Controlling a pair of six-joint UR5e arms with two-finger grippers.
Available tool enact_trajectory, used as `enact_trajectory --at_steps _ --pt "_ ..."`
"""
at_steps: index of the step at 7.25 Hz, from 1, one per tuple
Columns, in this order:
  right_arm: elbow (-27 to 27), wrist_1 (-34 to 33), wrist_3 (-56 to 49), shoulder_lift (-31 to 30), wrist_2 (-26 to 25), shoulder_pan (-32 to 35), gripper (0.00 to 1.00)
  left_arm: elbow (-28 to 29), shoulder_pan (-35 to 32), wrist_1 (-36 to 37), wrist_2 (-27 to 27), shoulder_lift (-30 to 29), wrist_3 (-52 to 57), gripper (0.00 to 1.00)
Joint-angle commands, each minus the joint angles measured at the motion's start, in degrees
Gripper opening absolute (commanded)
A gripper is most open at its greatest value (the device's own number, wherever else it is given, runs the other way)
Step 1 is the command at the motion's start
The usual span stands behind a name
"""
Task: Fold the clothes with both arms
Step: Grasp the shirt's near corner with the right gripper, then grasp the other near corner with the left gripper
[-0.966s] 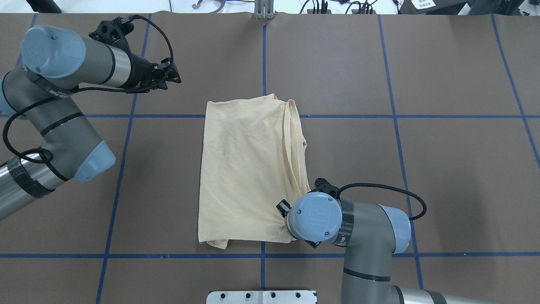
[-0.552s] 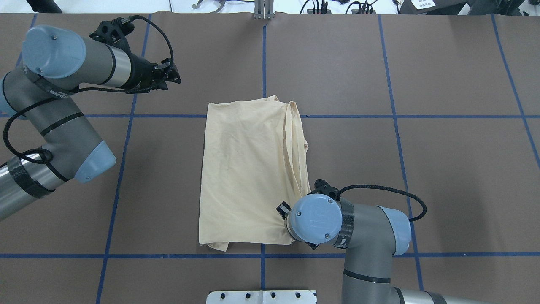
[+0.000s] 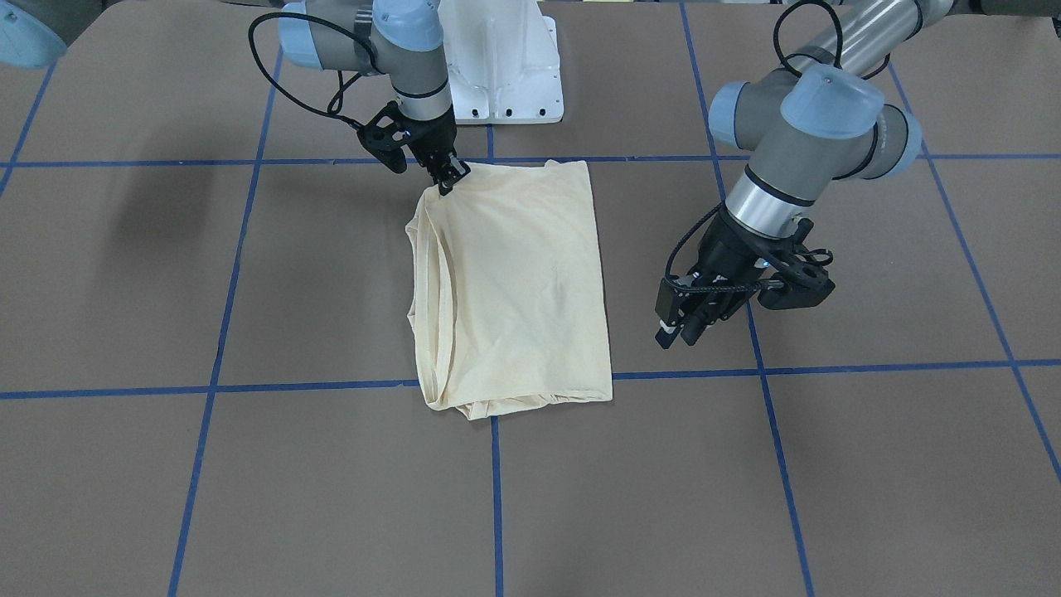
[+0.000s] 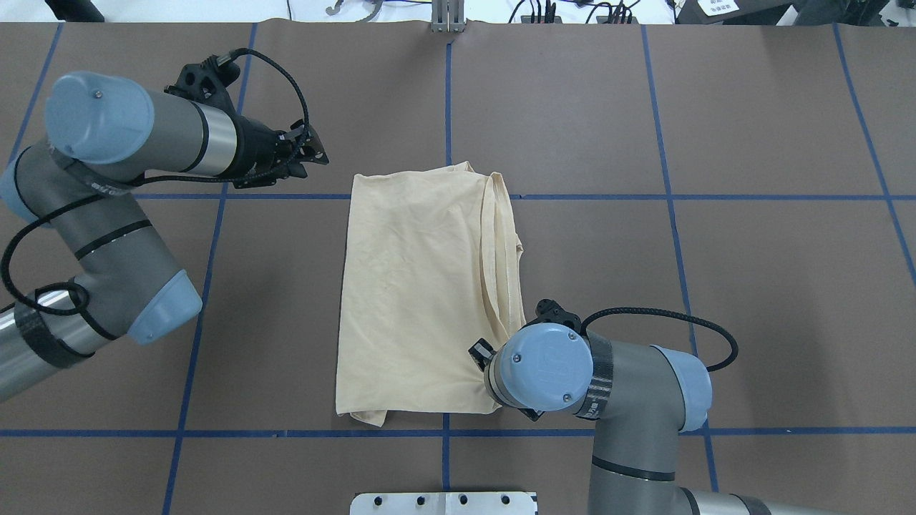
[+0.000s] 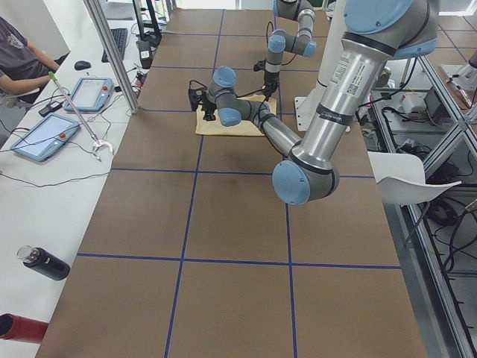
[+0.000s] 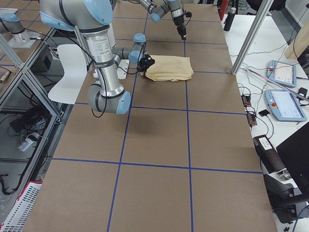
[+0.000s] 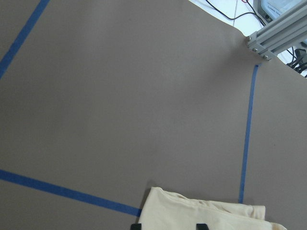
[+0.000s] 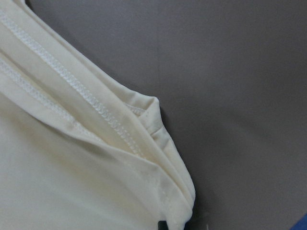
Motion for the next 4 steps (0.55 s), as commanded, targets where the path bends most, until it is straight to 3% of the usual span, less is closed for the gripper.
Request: enact_trajectory --at_steps 1,3,4 --pt "1.06 -0.10 0.10 -0.41 0.01 0.10 0.00 -9.52 4.94 -0.10 0.09 7.24 -8.12 1.00" --pt "1.15 -0.02 0.18 -1.02 -0.17 0.02 0.00 -16.57 13.97 -5.42 6.38 15.35 -21.01 1.00" --pt "1.15 0.07 0.18 -1.11 0.01 0.10 0.00 -16.42 20.45 -5.72 11.21 15.98 -23.88 1.00"
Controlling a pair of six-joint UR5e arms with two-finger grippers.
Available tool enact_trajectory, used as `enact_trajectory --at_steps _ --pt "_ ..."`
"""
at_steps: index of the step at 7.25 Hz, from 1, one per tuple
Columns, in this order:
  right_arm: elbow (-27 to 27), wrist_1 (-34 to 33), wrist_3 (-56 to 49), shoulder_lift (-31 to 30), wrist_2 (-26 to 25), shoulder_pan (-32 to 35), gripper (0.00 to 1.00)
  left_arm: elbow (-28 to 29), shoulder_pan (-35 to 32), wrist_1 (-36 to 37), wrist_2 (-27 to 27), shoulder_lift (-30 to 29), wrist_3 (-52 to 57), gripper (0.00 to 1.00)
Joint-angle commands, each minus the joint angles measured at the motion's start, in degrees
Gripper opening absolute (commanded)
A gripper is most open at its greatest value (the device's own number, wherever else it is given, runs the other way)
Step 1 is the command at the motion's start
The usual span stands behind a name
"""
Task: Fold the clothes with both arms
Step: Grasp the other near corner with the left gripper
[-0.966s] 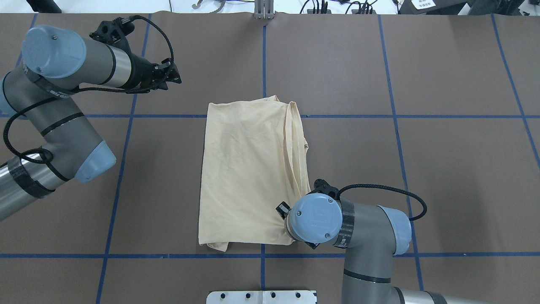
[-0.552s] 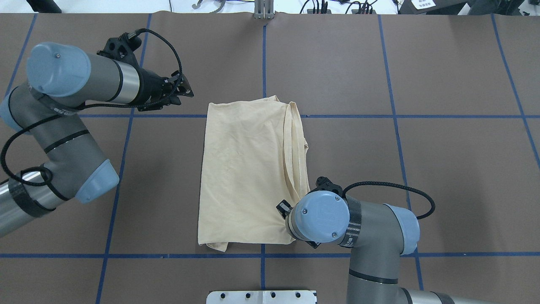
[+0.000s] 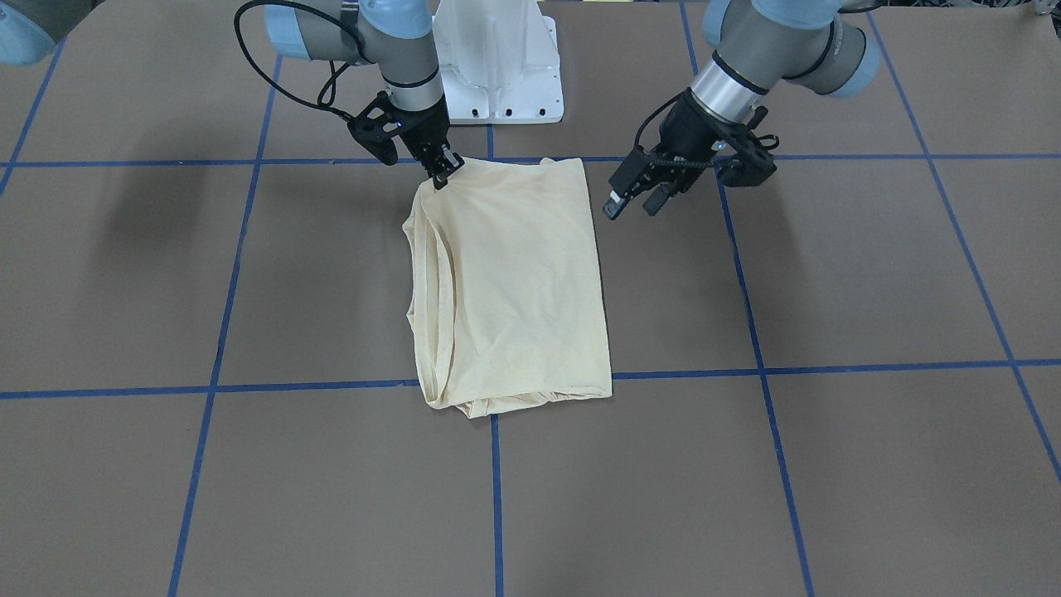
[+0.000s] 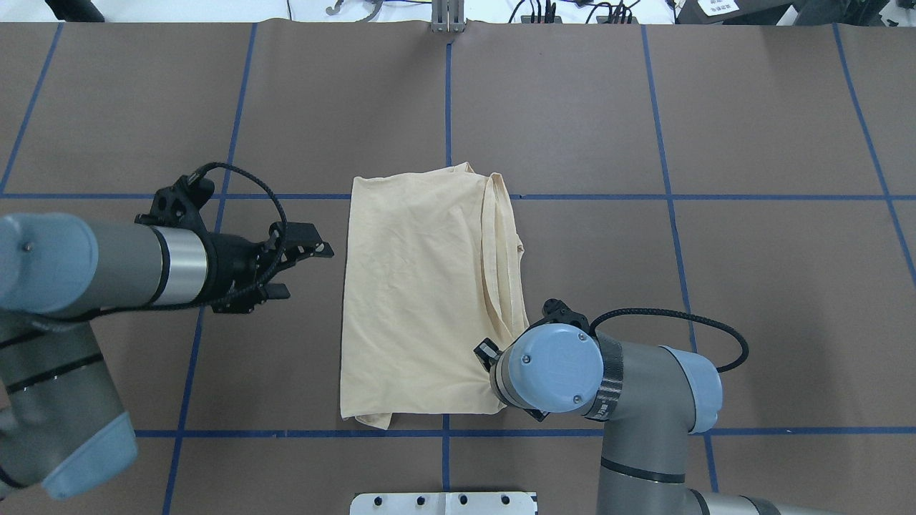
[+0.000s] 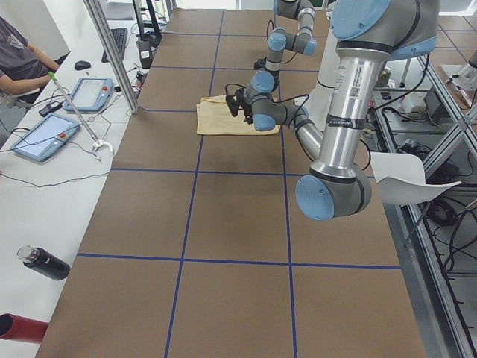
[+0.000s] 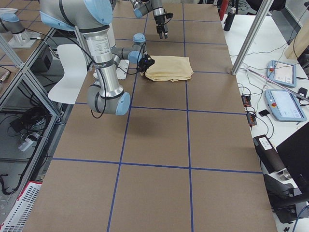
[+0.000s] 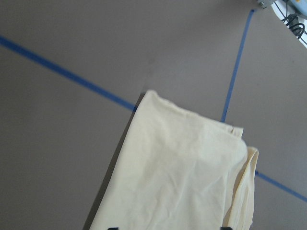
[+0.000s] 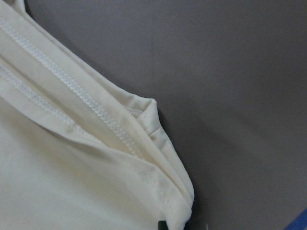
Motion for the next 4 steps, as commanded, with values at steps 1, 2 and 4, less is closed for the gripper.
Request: enact_trajectory --at_steps 1,2,4 --pt "0.22 -0.01 0.03 -0.23 0.12 0.04 0.00 -0.76 11.59 -1.37 10.29 2.02 -7.76 0.98" --pt "0.39 -0.01 0.12 -0.15 0.12 0.04 0.00 0.29 13.29 -1.37 10.61 2.28 -11.95 0.88" --pt "0.40 0.08 0.21 -0.23 0.12 0.04 0.00 3.53 16.36 -1.37 10.70 1.24 -14.97 0.77"
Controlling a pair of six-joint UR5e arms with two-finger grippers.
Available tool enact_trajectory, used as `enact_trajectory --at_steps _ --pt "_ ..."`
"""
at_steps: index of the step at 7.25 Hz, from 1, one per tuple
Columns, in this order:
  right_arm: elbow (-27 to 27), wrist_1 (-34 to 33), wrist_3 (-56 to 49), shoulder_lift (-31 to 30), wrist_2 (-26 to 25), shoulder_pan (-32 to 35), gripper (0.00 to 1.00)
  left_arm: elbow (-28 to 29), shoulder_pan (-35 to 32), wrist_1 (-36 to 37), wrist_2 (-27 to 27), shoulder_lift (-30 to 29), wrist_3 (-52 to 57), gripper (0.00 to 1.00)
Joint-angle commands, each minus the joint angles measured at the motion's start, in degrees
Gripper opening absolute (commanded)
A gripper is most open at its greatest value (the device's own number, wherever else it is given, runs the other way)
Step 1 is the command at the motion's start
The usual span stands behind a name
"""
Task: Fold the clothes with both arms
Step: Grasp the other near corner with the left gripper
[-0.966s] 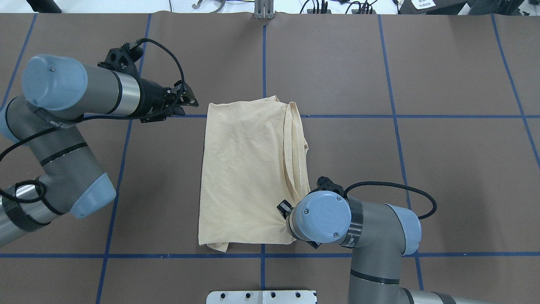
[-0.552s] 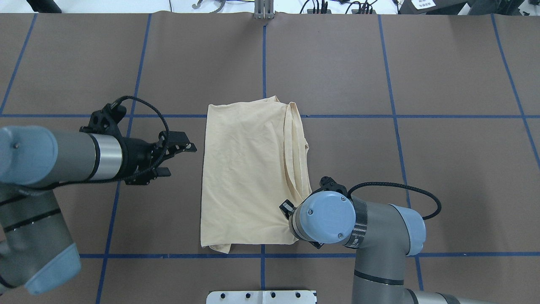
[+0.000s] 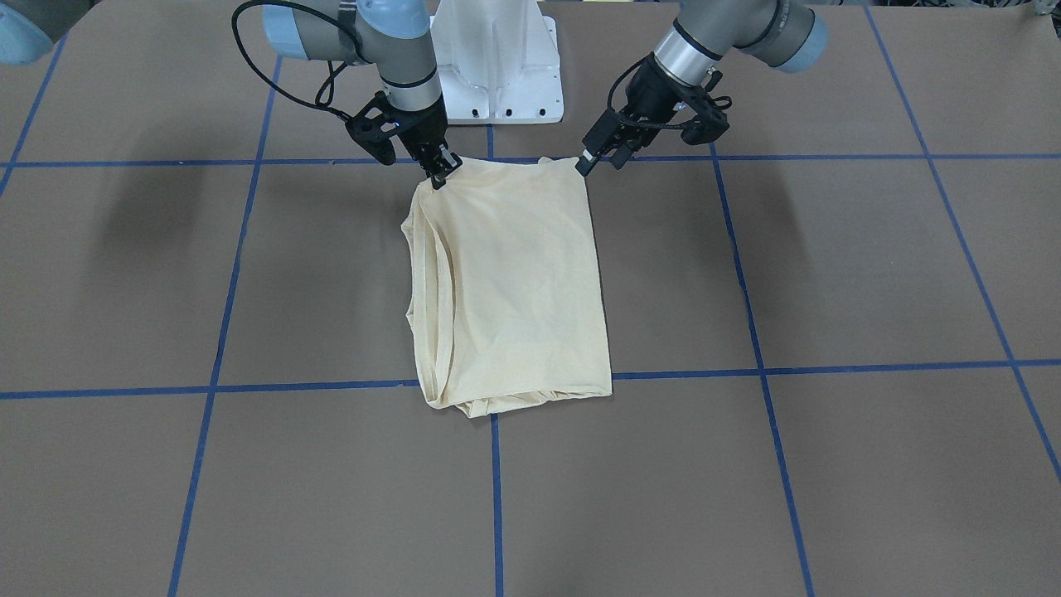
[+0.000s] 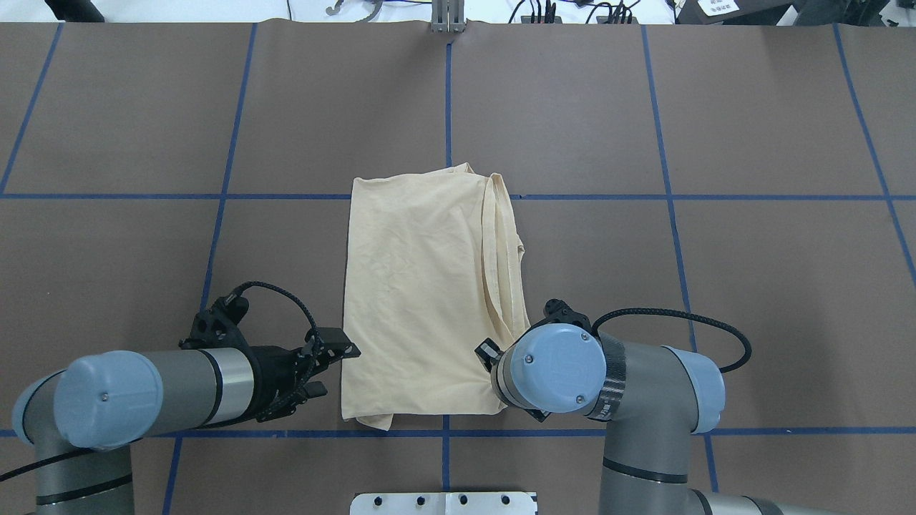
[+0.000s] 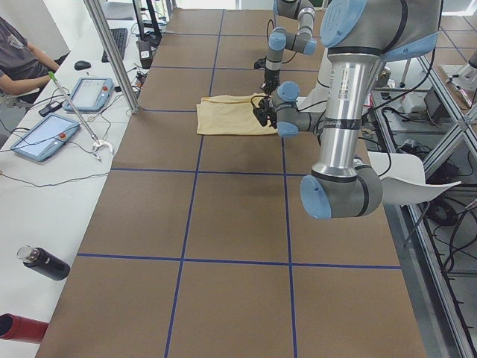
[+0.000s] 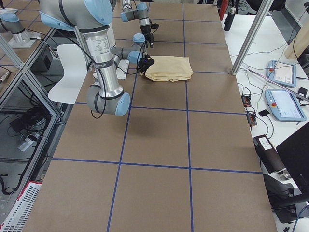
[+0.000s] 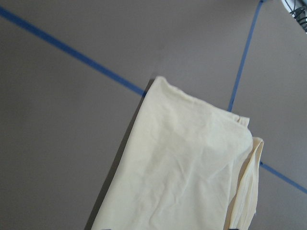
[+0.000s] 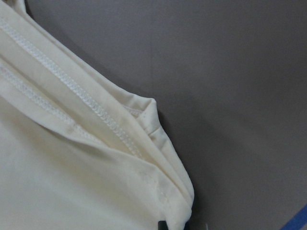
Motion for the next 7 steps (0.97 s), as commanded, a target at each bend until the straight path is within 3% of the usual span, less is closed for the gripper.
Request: enact_trajectory --at_steps 1,5,6,7 --pt "0.04 -0.06 0.04 -0.06 0.00 0.00 0.00 2.91 2.53 -0.10 0.34 -0.68 -2.20 0.76" --pt "0.04 0.03 0.04 0.12 0.09 -0.08 0.00 3.97 5.43 -0.28 1.65 -0.68 -4.03 0.68" --pt "0.04 0.03 0.04 0.12 0.00 0.00 0.00 3.97 6.05 -0.36 2.70 -0.77 -4.22 0.63" --pt "0.04 0.03 0.04 0.12 0.00 0.00 0.00 4.06 6.05 -0.36 2.80 -1.38 -4.22 0.50"
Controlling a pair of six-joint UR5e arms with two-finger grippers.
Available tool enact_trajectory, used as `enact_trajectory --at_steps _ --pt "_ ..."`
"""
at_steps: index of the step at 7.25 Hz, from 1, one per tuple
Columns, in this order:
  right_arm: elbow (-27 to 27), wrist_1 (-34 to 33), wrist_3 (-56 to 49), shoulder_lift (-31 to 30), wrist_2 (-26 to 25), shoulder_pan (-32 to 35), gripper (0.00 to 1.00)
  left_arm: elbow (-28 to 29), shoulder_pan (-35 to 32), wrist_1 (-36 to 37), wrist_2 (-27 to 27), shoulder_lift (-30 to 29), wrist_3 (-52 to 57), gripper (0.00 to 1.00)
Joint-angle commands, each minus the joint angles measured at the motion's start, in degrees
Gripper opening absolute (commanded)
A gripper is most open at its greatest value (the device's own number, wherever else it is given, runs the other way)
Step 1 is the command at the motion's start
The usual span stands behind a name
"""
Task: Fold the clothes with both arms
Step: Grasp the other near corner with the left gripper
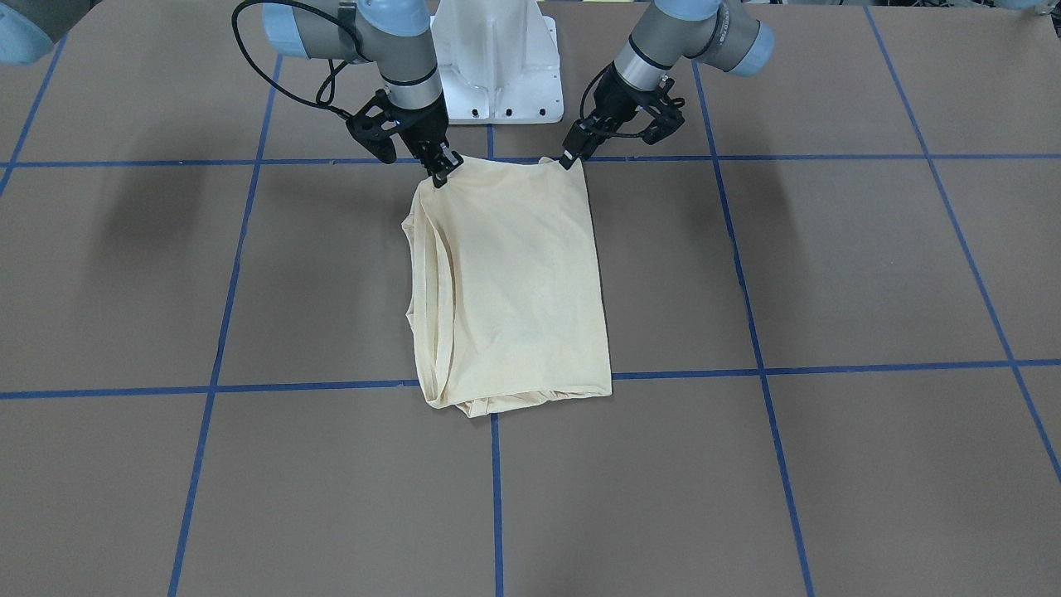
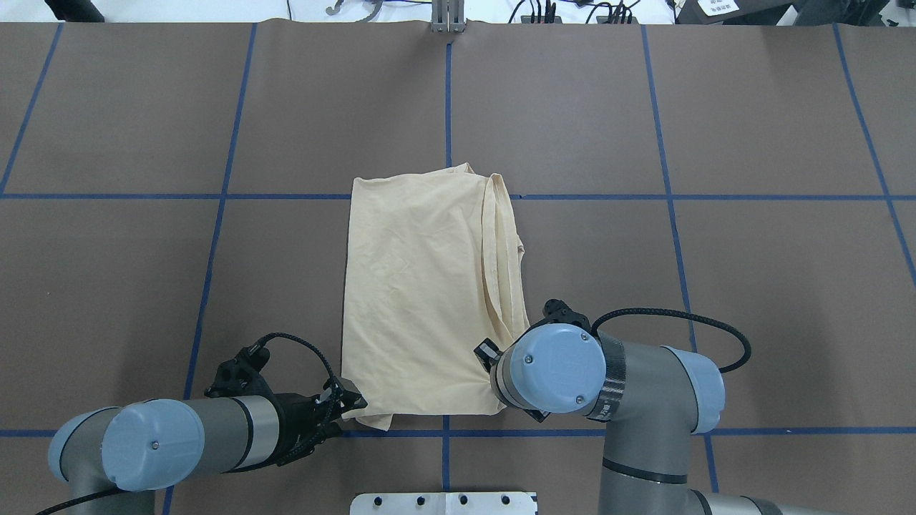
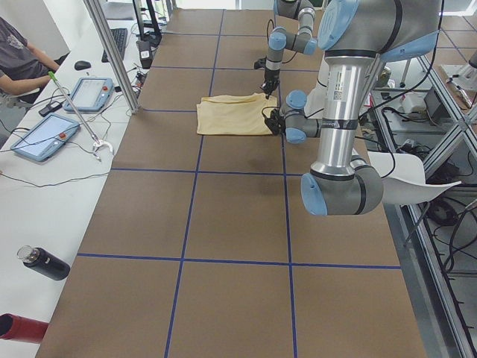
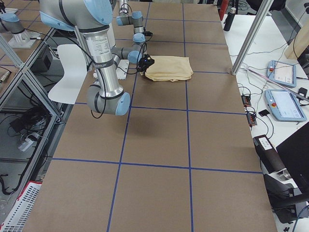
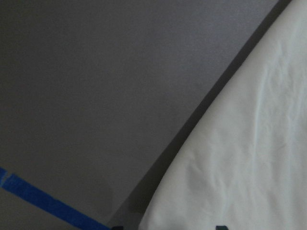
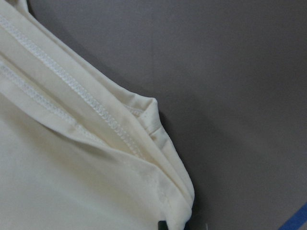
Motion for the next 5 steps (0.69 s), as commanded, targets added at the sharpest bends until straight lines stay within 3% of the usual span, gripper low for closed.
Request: enact_trajectory --at_steps 1,2,3,5 --pt "0.00 0.00 0.00 -0.08 0.06 0.02 0.00 0.15 0.36 -0.05 0.66 -0.40 -0.31 0.32" --pt "0.00 0.00 0.00 -0.17 0.06 0.11 0.00 0.15 0.36 -0.05 0.66 -0.31 -0.31 0.09" --pt "0.09 0.00 0.00 -0.17 -0.03 0.02 0.00 -0.03 0.36 -0.05 0.66 -0.22 -0.31 0.00" --pt "2.18 0.00 0.26 -1.39 -0.12 0.11 0.00 -3.26 0.01 0.04 0.66 0.39 -0.31 0.00"
